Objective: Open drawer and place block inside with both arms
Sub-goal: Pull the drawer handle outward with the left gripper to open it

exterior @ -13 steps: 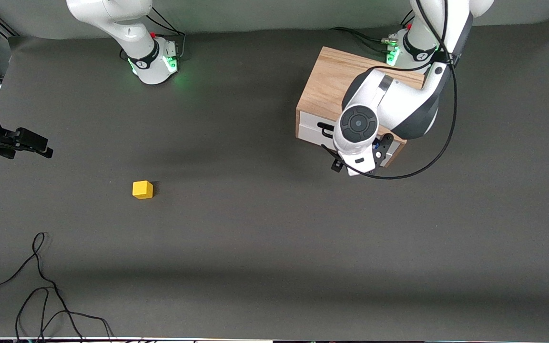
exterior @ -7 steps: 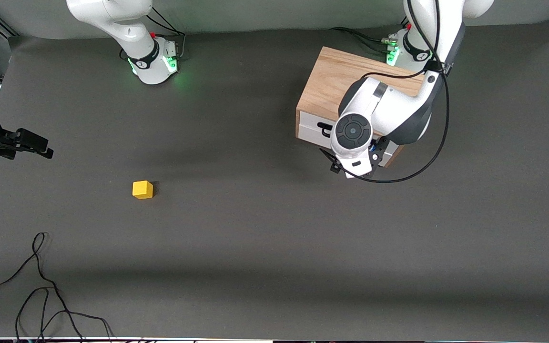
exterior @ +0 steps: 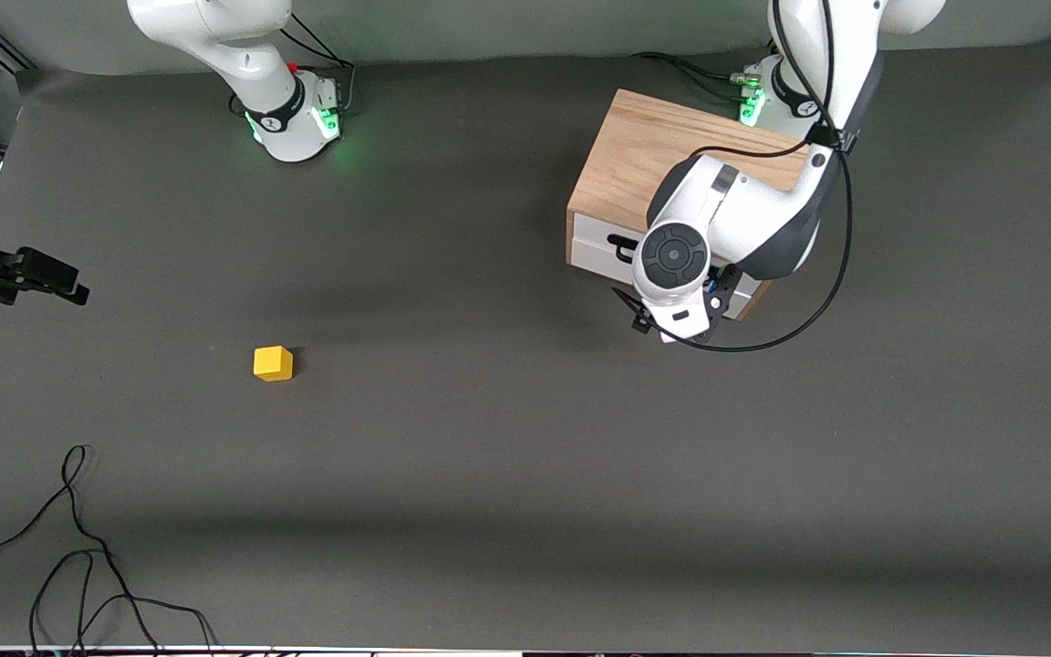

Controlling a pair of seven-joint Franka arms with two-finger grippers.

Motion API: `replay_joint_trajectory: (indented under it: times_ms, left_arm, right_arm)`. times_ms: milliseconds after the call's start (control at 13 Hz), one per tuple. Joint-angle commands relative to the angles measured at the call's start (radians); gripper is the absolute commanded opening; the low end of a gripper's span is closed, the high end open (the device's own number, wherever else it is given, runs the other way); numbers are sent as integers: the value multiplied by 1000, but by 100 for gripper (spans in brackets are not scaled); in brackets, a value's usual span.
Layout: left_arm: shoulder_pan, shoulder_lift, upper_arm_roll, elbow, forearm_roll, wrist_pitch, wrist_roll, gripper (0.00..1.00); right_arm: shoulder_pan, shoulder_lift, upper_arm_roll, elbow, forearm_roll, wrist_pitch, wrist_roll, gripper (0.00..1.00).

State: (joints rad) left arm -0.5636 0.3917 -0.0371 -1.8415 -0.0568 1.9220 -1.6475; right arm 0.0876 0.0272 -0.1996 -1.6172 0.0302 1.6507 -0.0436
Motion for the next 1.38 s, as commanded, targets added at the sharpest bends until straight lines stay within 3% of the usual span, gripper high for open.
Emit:
replay_joint_trajectory:
  times_ms: [0,766,1303]
  left_arm:
    - [-24,9,11,-10,-8,35,-25,100]
    - [-12,38,13,67,-8,46,-26,100]
    - [-12,127,19,206,-9,51,-54,100]
  right_arm:
    - [-5,5,-21,30,13,-26,8,100]
    - [4,37,-27,30,70,-54,1,100]
    - [15,62,-15,33,68,-49,-1,100]
